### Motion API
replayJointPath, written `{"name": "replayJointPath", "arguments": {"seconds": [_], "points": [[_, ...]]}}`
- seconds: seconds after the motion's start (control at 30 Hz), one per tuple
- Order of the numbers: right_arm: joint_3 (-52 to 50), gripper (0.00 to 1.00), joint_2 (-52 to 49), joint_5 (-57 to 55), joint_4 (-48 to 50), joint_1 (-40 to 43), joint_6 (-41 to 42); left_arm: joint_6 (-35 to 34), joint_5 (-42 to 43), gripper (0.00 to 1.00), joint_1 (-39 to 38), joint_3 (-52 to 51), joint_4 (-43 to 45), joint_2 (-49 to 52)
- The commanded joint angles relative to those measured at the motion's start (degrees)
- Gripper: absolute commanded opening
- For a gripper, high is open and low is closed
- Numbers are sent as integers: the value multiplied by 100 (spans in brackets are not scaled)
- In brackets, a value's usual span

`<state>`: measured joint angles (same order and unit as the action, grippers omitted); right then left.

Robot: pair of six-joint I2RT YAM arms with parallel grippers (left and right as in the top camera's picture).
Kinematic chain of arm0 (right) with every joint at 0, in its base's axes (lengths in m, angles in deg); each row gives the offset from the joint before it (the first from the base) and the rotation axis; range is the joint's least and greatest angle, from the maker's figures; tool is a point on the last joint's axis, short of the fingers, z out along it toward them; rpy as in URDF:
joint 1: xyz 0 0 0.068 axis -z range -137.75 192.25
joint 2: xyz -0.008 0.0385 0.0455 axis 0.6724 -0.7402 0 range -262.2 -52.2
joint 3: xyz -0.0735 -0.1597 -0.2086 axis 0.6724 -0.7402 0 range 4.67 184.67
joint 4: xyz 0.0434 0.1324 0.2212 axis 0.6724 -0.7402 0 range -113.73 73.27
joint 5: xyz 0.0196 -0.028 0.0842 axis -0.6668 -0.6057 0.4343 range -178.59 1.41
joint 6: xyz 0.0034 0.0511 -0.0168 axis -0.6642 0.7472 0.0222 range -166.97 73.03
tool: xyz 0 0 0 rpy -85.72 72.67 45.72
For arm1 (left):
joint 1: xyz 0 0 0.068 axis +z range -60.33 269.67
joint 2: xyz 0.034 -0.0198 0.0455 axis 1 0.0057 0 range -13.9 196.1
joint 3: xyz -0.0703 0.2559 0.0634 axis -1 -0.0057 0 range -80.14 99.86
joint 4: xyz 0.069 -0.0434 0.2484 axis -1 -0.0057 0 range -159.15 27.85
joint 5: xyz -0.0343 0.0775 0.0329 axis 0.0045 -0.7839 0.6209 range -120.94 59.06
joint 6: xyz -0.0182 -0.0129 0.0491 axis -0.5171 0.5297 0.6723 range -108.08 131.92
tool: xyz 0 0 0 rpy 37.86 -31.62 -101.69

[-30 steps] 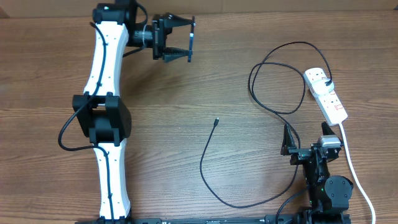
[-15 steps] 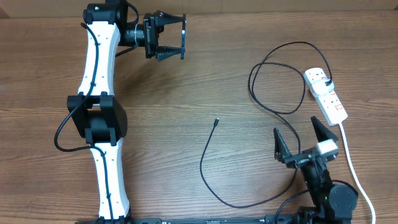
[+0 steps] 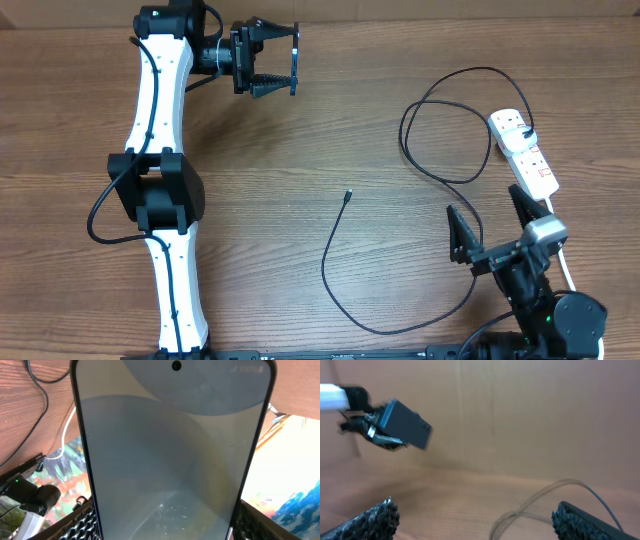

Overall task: Plug charger to phone and switch on socket
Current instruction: 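Raise the right arm and open the right gripper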

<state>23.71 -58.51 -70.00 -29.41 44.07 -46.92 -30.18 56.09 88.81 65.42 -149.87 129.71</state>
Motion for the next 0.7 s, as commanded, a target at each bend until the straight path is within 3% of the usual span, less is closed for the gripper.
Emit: {"name": "replayJointPath", "arguments": {"seconds": [0.0,0.27,0.67], "points": [[516,100,-472,-442,-470,-20,-188,-81,354,71,-13,181,-11,-48],[544,100,-986,885,-374,-22,-7,-81,354,71,-13,181,-11,-48],[544,100,-986,588,-417,-22,-9,-76,354,71,-13,181,-11,-48]]}}
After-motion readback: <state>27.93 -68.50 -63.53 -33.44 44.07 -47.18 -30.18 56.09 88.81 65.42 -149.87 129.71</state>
